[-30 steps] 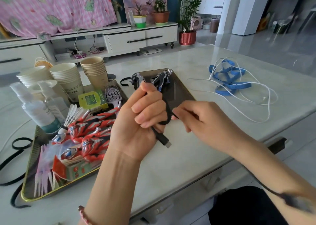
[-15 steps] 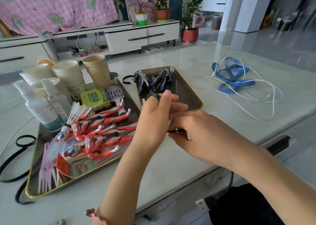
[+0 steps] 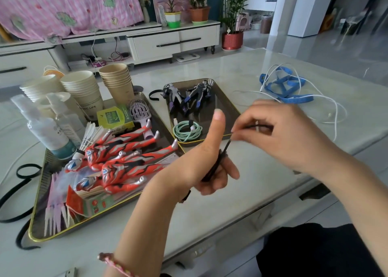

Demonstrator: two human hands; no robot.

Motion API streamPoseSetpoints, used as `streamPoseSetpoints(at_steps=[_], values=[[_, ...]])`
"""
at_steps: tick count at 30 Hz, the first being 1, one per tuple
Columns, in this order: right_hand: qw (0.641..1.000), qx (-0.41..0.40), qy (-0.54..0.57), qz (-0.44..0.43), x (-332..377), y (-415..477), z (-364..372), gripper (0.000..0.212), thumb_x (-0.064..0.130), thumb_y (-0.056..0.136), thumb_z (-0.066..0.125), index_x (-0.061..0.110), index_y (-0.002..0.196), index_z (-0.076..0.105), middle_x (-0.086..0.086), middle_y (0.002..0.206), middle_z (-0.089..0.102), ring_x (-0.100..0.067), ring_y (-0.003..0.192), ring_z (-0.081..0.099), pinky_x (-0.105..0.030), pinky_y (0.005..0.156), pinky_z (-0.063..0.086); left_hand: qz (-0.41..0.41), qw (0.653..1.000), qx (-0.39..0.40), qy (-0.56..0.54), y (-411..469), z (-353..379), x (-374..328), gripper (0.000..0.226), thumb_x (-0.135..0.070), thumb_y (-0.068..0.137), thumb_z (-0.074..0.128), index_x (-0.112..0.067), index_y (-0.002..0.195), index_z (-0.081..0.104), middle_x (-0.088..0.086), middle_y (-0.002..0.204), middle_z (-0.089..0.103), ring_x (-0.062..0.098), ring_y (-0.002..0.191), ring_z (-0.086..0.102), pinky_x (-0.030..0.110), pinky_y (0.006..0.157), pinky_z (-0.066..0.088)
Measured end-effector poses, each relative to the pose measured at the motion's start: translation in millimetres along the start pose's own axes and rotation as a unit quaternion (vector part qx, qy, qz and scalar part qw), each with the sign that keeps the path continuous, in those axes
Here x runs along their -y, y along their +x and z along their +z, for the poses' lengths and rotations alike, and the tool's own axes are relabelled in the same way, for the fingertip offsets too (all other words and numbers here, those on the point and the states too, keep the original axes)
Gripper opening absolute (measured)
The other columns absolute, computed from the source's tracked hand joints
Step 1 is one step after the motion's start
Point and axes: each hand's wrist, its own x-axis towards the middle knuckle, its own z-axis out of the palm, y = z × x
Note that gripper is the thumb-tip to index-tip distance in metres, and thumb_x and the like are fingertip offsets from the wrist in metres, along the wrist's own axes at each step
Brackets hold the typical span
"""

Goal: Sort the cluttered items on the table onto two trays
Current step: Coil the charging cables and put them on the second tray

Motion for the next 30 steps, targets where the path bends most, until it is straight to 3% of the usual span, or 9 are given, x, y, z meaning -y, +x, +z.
streamPoseSetpoints(at_steps=[3, 5, 10, 13, 15, 17, 21, 26, 30], values=[[0.997, -0.038, 0.058, 0.015, -12.1, 4.1, -5.6, 0.005, 0.025, 0.077, 0.069, 0.02, 0.077, 0.069, -0.001, 0.076, 0.065, -0.017, 0.07, 0.059, -0.027, 0.064, 0.046, 0.013, 0.989, 0.089, -0.115, -7.0, -4.9, -3.5, 0.061, -0.069, 0.078, 0.032, -0.017, 0.048, 0.043, -0.003, 0.034, 0.028, 0.008, 0.027, 0.022, 0.02, 0.032, 0.01], [0.996, -0.038, 0.077, 0.022, -16.4, 4.7, -3.1, 0.011, 0.028, 0.081, 0.063, 0.019, 0.083, 0.07, 0.0, 0.079, 0.069, -0.024, 0.074, 0.062, -0.039, 0.069, 0.048, 0.051, 0.959, 0.139, -0.242, -7.6, -9.1, -4.6, 0.053, -0.051, 0.086, 0.045, -0.021, 0.043, 0.039, -0.005, 0.031, 0.029, 0.005, 0.024, 0.025, 0.017, 0.029, 0.01], [1.0, -0.004, 0.004, 0.013, -11.3, 0.8, 22.1, 0.024, 0.024, 0.088, 0.049, 0.009, 0.085, 0.068, -0.006, 0.077, 0.064, -0.015, 0.073, 0.059, -0.026, 0.07, 0.045, 0.126, 0.803, 0.278, -0.512, 1.0, -17.5, -1.2, 0.049, -0.031, 0.097, 0.029, -0.012, 0.059, 0.052, 0.003, 0.05, 0.054, 0.011, 0.041, 0.042, 0.018, 0.038, 0.029], [0.994, 0.066, -0.08, 0.017, -4.2, -2.8, 33.9, 0.018, 0.012, 0.092, 0.046, 0.014, 0.076, 0.054, 0.002, 0.07, 0.051, -0.021, 0.069, 0.049, -0.034, 0.066, 0.038, 0.157, 0.757, 0.225, -0.593, -0.2, -24.4, -1.7, 0.035, -0.021, 0.098, 0.033, -0.002, 0.082, 0.058, 0.011, 0.068, 0.059, 0.021, 0.057, 0.056, 0.023, 0.052, 0.042], [0.99, 0.103, -0.093, 0.01, 1.6, -4.5, 39.2, 0.014, 0.012, 0.092, 0.049, 0.017, 0.082, 0.057, 0.008, 0.07, 0.047, -0.019, 0.071, 0.046, -0.033, 0.067, 0.039, 0.178, 0.748, 0.118, -0.629, -2.2, -25.0, -6.2, 0.021, -0.011, 0.092, 0.043, 0.0, 0.083, 0.059, 0.013, 0.073, 0.062, 0.025, 0.063, 0.063, 0.029, 0.059, 0.054], [0.989, 0.11, -0.097, -0.02, 5.9, -6.0, 43.6, 0.012, 0.016, 0.092, 0.052, 0.013, 0.09, 0.064, 0.003, 0.077, 0.056, -0.021, 0.077, 0.052, -0.039, 0.07, 0.045, 0.201, 0.762, -0.02, -0.616, 0.4, -24.0, -6.3, 0.016, -0.008, 0.09, 0.045, -0.004, 0.08, 0.057, 0.012, 0.08, 0.068, 0.025, 0.074, 0.07, 0.033, 0.072, 0.059], [0.991, 0.102, -0.074, -0.045, 13.9, -7.9, 45.1, 0.01, 0.011, 0.086, 0.059, 0.009, 0.091, 0.067, 0.004, 0.079, 0.059, -0.009, 0.073, 0.048, -0.03, 0.07, 0.042, 0.185, 0.881, -0.168, -0.401, 11.4, -13.8, -1.0, 0.027, -0.017, 0.1, 0.036, -0.005, 0.086, 0.056, 0.013, 0.085, 0.072, 0.024, 0.083, 0.071, 0.029, 0.078, 0.057], [0.997, 0.054, -0.025, -0.056, 13.5, -4.9, 42.0, 0.011, 0.005, 0.078, 0.059, 0.006, 0.079, 0.07, -0.003, 0.09, 0.069, -0.006, 0.084, 0.058, -0.013, 0.071, 0.044, 0.175, 0.927, -0.195, -0.27, 7.7, -11.8, -0.8, 0.031, -0.025, 0.1, 0.037, -0.006, 0.09, 0.06, 0.007, 0.081, 0.073, 0.019, 0.077, 0.07, 0.026, 0.067, 0.056], [0.997, 0.028, 0.067, -0.015, 20.3, -8.1, 39.6, 0.014, -0.001, 0.077, 0.069, 0.012, 0.081, 0.064, 0.008, 0.074, 0.061, -0.006, 0.063, 0.056, -0.011, 0.062, 0.043, 0.155, 0.94, -0.201, -0.23, 6.6, -8.9, -0.3, 0.036, -0.026, 0.098, 0.041, -0.007, 0.074, 0.058, 0.004, 0.064, 0.061, 0.017, 0.062, 0.059, 0.023, 0.057, 0.048]])
